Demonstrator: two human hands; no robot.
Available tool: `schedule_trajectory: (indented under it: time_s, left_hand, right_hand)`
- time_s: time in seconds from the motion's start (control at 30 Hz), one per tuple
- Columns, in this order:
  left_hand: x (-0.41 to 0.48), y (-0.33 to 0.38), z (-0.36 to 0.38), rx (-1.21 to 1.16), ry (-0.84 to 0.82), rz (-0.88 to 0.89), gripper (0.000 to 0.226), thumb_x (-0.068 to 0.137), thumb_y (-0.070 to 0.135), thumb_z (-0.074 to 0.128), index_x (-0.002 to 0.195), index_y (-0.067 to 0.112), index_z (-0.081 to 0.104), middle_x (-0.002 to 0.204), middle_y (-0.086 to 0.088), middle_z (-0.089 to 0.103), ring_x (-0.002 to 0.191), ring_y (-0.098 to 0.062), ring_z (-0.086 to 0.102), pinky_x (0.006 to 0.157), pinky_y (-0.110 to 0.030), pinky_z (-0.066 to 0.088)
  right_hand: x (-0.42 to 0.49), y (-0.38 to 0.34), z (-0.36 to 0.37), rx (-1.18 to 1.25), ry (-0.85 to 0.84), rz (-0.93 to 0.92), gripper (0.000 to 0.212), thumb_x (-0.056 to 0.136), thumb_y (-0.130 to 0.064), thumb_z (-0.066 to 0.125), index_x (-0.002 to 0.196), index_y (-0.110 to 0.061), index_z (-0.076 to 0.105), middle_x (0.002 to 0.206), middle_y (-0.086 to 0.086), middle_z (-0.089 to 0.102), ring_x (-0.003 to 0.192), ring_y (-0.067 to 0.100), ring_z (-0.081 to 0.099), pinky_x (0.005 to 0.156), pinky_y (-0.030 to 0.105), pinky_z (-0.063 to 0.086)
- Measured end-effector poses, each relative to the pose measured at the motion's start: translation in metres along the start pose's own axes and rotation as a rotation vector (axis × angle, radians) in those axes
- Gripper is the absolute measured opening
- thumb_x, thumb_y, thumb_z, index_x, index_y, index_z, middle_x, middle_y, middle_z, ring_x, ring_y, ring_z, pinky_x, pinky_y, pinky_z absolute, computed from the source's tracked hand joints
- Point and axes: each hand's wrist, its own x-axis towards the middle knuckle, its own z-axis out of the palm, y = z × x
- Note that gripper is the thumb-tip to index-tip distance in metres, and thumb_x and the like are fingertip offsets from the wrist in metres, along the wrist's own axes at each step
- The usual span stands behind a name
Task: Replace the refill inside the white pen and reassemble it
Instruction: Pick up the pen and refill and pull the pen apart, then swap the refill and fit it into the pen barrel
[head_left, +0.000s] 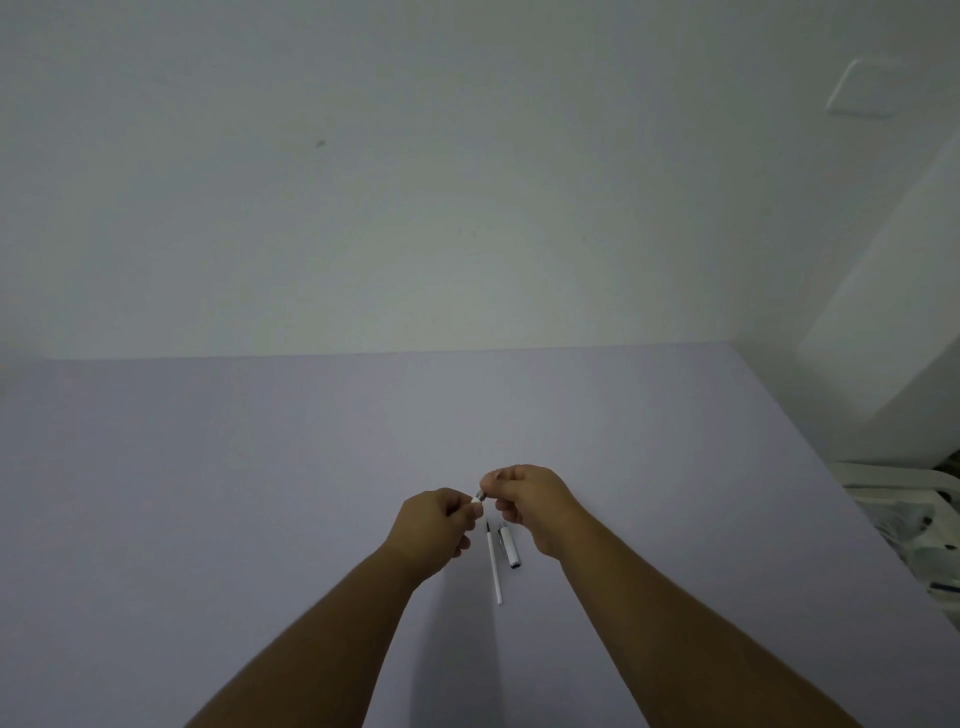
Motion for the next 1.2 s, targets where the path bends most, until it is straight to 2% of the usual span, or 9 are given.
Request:
schedule_trajectory:
  time_s: [0.1, 0.2, 0.27, 0.43, 0.57, 0.67, 0.77, 0.93, 1.2]
  left_hand:
    - [0.001, 0.000, 0.001, 0.012, 0.009, -0.013, 0.016, 0.091, 0.026, 0.056, 0.089, 0.014, 0.066, 0.073, 0.001, 0.065, 0.060, -0.010, 0.062, 0.060, -0.021, 0.054]
    - [0.002, -0.001, 0.001, 0.006, 0.003, -0.011, 0.017, 0.091, 0.027, 0.055, 0.092, 0.014, 0.066, 0.074, 0.002, 0.065, 0.061, -0.010, 0.062, 0.060, -0.021, 0.054]
    - [0.002, -0.001, 0.001, -0.002, -0.005, -0.007, 0.016, 0.091, 0.027, 0.055, 0.092, 0.015, 0.066, 0.075, 0.001, 0.066, 0.062, -0.010, 0.063, 0.061, -0.022, 0.054]
    - [0.004, -0.002, 0.002, 0.017, -0.003, -0.009, 0.016, 0.091, 0.027, 0.056, 0.088, 0.015, 0.065, 0.074, 0.002, 0.066, 0.062, -0.010, 0.063, 0.061, -0.021, 0.054]
    - [0.004, -0.001, 0.002, 0.019, -0.008, 0.013, 0.016, 0.091, 0.028, 0.055, 0.086, 0.017, 0.065, 0.074, 0.003, 0.066, 0.060, -0.008, 0.063, 0.059, -0.019, 0.054]
    - [0.004, -0.001, 0.003, 0.002, -0.014, 0.001, 0.015, 0.092, 0.027, 0.055, 0.085, 0.018, 0.064, 0.074, 0.002, 0.066, 0.060, -0.009, 0.063, 0.060, -0.020, 0.055]
    - [0.003, 0.000, 0.002, -0.028, -0.022, -0.005, 0.010, 0.092, 0.027, 0.054, 0.091, 0.021, 0.062, 0.076, 0.002, 0.065, 0.059, -0.009, 0.062, 0.058, -0.018, 0.055]
    - [0.000, 0.005, 0.003, -0.088, -0.044, -0.006, 0.011, 0.093, 0.025, 0.053, 0.092, 0.035, 0.058, 0.080, 0.001, 0.065, 0.056, -0.009, 0.063, 0.047, -0.012, 0.049]
    - [0.002, -0.009, 0.000, -0.121, -0.052, -0.053, 0.013, 0.093, 0.023, 0.052, 0.089, 0.030, 0.062, 0.080, -0.003, 0.064, 0.056, -0.012, 0.061, 0.048, -0.015, 0.052]
  right_hand:
    - [0.002, 0.000, -0.001, 0.053, -0.046, -0.015, 0.025, 0.085, 0.001, 0.054, 0.087, -0.020, 0.068, 0.087, 0.000, 0.070, 0.082, 0.013, 0.060, 0.076, 0.026, 0.048]
    - [0.000, -0.001, 0.000, 0.050, -0.014, 0.011, 0.004, 0.085, -0.021, 0.065, 0.087, -0.020, 0.067, 0.093, 0.004, 0.068, 0.085, 0.016, 0.057, 0.082, 0.030, 0.049]
    - [0.000, 0.001, 0.001, 0.015, 0.013, 0.007, 0.007, 0.083, -0.026, 0.067, 0.083, -0.019, 0.068, 0.087, 0.003, 0.066, 0.080, 0.015, 0.056, 0.079, 0.030, 0.050]
    - [0.002, 0.002, 0.000, 0.113, -0.021, -0.004, 0.021, 0.086, -0.003, 0.055, 0.094, -0.018, 0.067, 0.094, 0.002, 0.069, 0.088, 0.016, 0.059, 0.075, 0.026, 0.047]
    - [0.001, 0.004, 0.003, 0.069, -0.011, 0.051, 0.007, 0.083, -0.023, 0.067, 0.087, -0.018, 0.068, 0.088, 0.002, 0.067, 0.081, 0.016, 0.056, 0.075, 0.029, 0.050]
    - [0.005, 0.004, 0.005, 0.092, 0.063, -0.001, 0.007, 0.085, -0.017, 0.063, 0.080, -0.019, 0.068, 0.082, 0.003, 0.064, 0.073, 0.016, 0.053, 0.071, 0.027, 0.048]
    - [0.008, -0.001, 0.002, 0.187, 0.132, -0.028, 0.013, 0.086, -0.009, 0.059, 0.090, -0.017, 0.069, 0.083, 0.002, 0.065, 0.072, 0.015, 0.052, 0.068, 0.025, 0.046]
    - [0.012, -0.003, 0.002, 0.107, 0.166, -0.041, 0.012, 0.082, -0.013, 0.065, 0.090, -0.022, 0.064, 0.090, 0.004, 0.064, 0.077, 0.016, 0.056, 0.072, 0.028, 0.049]
    - [0.036, 0.005, -0.017, 0.113, 0.434, -0.071, 0.017, 0.083, -0.013, 0.062, 0.101, -0.014, 0.063, 0.079, 0.004, 0.066, 0.069, 0.016, 0.059, 0.071, 0.030, 0.052]
